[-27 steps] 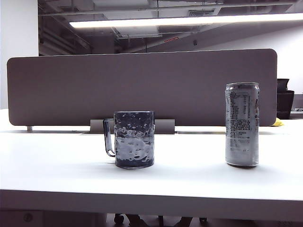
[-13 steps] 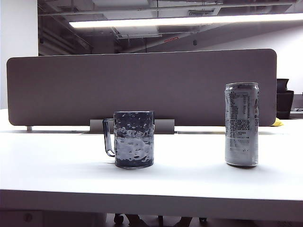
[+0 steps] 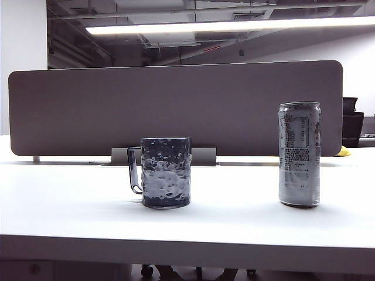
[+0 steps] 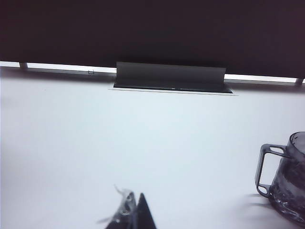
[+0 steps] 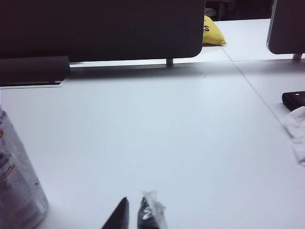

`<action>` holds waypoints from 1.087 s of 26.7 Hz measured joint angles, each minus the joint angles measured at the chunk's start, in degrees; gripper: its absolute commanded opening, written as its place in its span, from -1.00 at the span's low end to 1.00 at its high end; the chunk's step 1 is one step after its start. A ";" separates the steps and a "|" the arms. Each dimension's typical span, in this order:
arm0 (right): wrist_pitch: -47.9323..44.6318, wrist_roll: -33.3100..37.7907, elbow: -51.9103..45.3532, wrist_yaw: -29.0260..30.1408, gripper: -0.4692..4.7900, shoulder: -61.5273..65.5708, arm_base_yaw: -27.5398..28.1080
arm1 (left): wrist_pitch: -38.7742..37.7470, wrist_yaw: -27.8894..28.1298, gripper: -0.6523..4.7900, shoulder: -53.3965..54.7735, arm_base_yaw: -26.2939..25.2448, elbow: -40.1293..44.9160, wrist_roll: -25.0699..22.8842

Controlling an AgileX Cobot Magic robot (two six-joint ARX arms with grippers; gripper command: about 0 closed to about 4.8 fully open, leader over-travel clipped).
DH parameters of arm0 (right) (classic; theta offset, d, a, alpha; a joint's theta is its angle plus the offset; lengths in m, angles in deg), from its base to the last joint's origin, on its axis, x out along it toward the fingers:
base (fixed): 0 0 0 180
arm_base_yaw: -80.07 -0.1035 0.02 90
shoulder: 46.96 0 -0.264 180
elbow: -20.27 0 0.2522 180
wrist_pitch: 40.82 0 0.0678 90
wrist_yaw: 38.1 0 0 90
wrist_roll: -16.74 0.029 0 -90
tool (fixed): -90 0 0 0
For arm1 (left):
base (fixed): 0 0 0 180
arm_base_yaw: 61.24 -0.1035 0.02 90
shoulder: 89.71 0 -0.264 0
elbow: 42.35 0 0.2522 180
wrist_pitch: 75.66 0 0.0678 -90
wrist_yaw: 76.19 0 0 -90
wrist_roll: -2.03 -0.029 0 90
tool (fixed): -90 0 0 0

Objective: Pick up the metal can, pour some water into the cup, then place the can back on the table.

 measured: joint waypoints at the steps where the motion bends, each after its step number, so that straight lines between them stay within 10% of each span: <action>1: -0.22 0.00 -0.31 0.15 -0.68 -0.07 -0.02 | 0.00 0.00 -0.78 0.00 0.00 0.00 0.00; 29: -5.33 0.02 -3.39 0.55 -0.68 -1.49 -0.11 | 0.00 0.00 -0.78 -0.02 0.00 0.00 0.00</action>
